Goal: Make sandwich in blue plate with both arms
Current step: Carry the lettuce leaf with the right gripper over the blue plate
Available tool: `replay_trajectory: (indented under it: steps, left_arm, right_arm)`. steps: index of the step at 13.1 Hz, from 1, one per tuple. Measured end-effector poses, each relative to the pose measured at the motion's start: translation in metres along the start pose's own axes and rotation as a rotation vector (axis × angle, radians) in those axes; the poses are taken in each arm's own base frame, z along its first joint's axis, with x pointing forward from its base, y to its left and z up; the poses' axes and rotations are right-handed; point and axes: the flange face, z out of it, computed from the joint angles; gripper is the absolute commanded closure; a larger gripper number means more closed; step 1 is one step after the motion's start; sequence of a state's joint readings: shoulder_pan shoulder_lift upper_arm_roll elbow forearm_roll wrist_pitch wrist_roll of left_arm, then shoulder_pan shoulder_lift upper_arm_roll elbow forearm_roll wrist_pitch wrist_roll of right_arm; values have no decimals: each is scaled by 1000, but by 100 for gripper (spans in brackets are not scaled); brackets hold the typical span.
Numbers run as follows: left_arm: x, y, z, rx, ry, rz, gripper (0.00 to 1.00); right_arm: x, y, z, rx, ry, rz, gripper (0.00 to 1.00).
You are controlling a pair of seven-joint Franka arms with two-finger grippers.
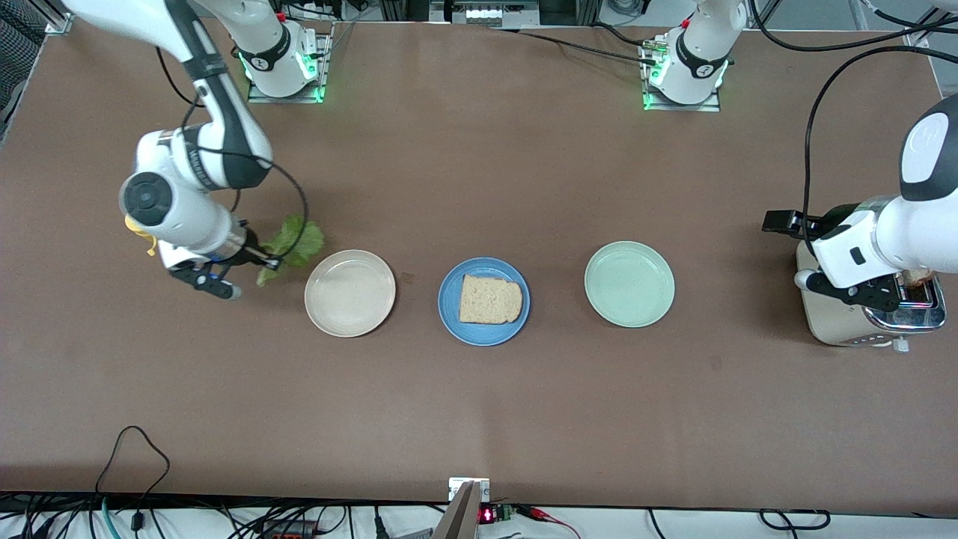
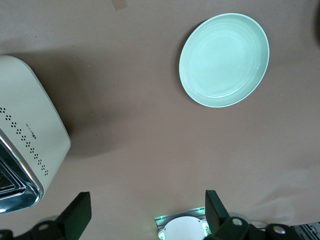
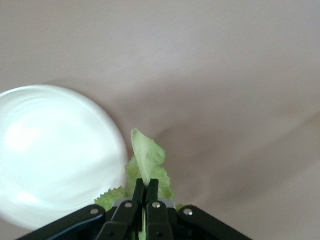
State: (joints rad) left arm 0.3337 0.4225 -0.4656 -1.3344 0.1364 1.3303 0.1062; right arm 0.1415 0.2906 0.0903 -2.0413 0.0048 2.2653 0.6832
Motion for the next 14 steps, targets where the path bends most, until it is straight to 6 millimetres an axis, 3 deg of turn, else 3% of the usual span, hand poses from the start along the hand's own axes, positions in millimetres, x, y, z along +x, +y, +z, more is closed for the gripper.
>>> replay_trajectory:
  steps: [2,5,10,14]
  left_arm:
    - [1,1,1,0,-1,-3,0]
    - [3,1,4,-3,-6,-4,0]
    - [3,1,4,-3,-6,-5,0]
    - [4,1,5,-3,-8,-4,0]
  right_arm:
    - [-30,-46,-7,46,-21,127,100]
    - [-50,-97,-14,110,-63,279,100]
    - [-58,-155,4,186,-141,494,100]
    - [-72,-189,34,237,-142,603,100]
